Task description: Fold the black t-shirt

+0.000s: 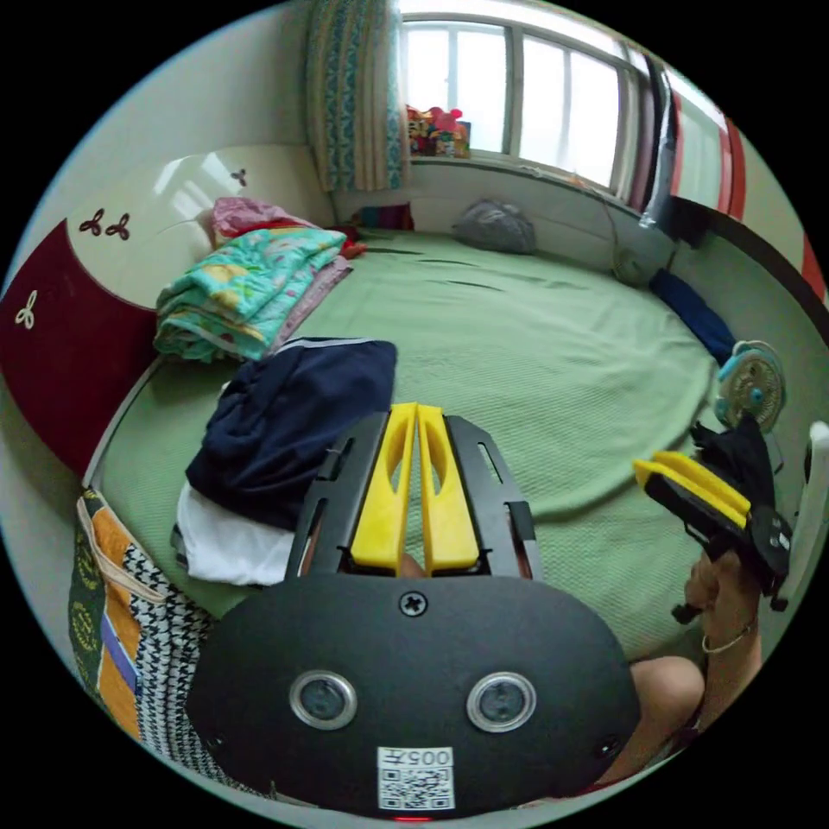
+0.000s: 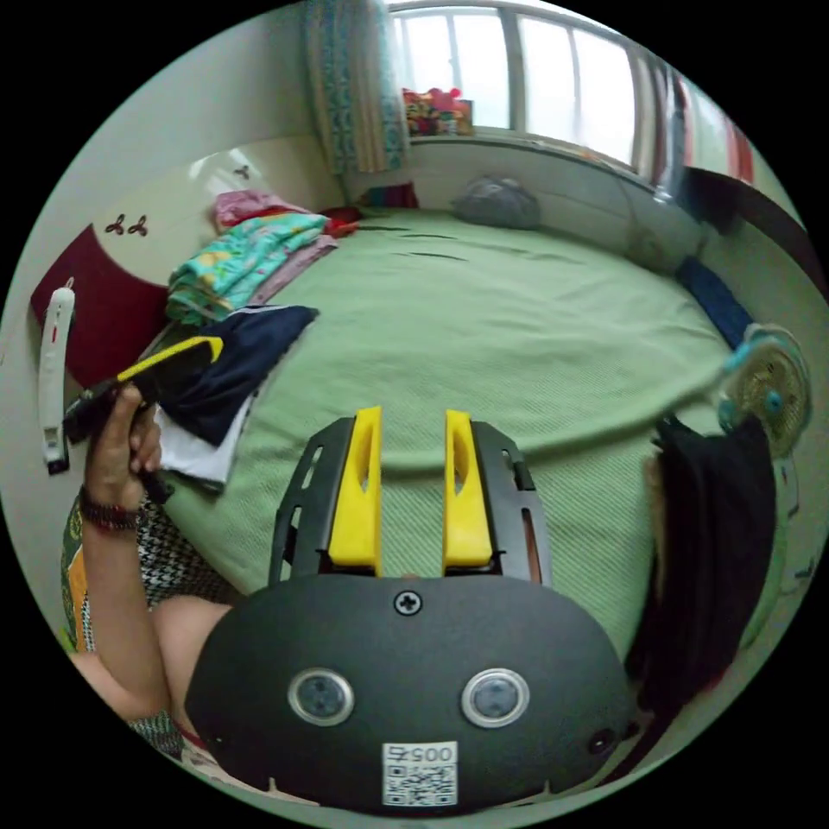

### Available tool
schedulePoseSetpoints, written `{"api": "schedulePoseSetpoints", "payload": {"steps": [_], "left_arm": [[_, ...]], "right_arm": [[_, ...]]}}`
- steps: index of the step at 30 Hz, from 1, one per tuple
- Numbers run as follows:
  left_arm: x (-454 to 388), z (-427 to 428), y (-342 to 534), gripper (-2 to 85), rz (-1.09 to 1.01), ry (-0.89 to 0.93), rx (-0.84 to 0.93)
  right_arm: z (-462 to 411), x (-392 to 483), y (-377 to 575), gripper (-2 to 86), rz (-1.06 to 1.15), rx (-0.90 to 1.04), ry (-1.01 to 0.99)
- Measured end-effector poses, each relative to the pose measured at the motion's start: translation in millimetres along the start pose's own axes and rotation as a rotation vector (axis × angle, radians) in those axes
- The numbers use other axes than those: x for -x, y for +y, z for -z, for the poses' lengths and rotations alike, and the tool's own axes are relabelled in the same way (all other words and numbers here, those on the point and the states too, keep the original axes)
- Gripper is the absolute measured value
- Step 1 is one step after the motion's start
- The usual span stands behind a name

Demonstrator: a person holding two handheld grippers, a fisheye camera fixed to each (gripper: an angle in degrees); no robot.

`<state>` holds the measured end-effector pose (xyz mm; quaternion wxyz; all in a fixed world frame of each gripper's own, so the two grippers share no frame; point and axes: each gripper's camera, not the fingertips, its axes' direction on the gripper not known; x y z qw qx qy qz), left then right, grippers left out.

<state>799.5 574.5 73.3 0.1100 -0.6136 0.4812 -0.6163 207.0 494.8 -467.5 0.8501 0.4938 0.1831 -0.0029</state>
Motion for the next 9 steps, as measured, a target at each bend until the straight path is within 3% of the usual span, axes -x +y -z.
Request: {"api": "schedulePoseSetpoints", "payload": {"steps": [4, 9], "left_arm": [[60.0, -18.5, -7.2, 0.3, 0.066, -0.039, 0.041], [106.8, -34.3, -30.3, 0.9, 0.126, 0.04, -0.004]], "right_arm": [[-55.3, 59.1, -52.1, 11.4, 0.053, 0.007, -0.118], [-139.4, 119.8, -109.0, 12.4, 0.066, 0.123, -0.194]]}}
